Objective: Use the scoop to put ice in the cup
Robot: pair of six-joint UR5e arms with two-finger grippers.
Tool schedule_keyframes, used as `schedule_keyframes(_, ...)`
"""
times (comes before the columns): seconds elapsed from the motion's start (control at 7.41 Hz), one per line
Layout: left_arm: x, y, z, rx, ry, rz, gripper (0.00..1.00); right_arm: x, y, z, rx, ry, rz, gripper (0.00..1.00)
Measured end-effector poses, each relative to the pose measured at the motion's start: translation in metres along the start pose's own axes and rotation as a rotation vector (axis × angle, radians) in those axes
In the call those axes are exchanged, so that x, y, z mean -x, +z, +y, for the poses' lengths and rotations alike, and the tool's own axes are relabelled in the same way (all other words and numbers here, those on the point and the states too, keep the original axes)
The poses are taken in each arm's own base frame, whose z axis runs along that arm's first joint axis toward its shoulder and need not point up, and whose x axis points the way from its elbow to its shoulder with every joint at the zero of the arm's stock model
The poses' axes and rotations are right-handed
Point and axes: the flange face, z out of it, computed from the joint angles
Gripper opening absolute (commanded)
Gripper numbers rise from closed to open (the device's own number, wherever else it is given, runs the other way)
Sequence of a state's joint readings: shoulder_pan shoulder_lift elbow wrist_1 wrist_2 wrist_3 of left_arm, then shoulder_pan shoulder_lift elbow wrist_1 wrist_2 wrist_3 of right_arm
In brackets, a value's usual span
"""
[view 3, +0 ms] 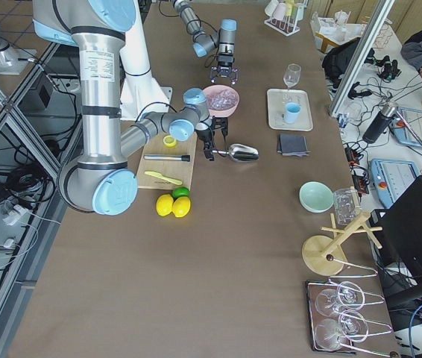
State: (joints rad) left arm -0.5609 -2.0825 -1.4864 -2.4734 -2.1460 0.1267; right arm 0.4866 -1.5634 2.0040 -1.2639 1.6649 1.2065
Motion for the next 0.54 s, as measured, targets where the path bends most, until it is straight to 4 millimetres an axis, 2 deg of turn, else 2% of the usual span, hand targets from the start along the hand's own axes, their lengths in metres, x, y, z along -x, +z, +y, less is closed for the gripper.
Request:
schedule_keyframes(0.13, -0.002, 0.0016, -0.0003, -0.001, 0.001, 0.004, 0.98, 0.0008, 0.0022, 0.0015, 0.0, -0.008, 0.003, 0.63)
schedule_keyframes(0.54, -0.0066, 0.006, -0.0009, 0.0, 0.001, 0.007, 0.98, 0.0039, 0.0056, 0.0031, 0.001, -0.017, 0.004, 0.59)
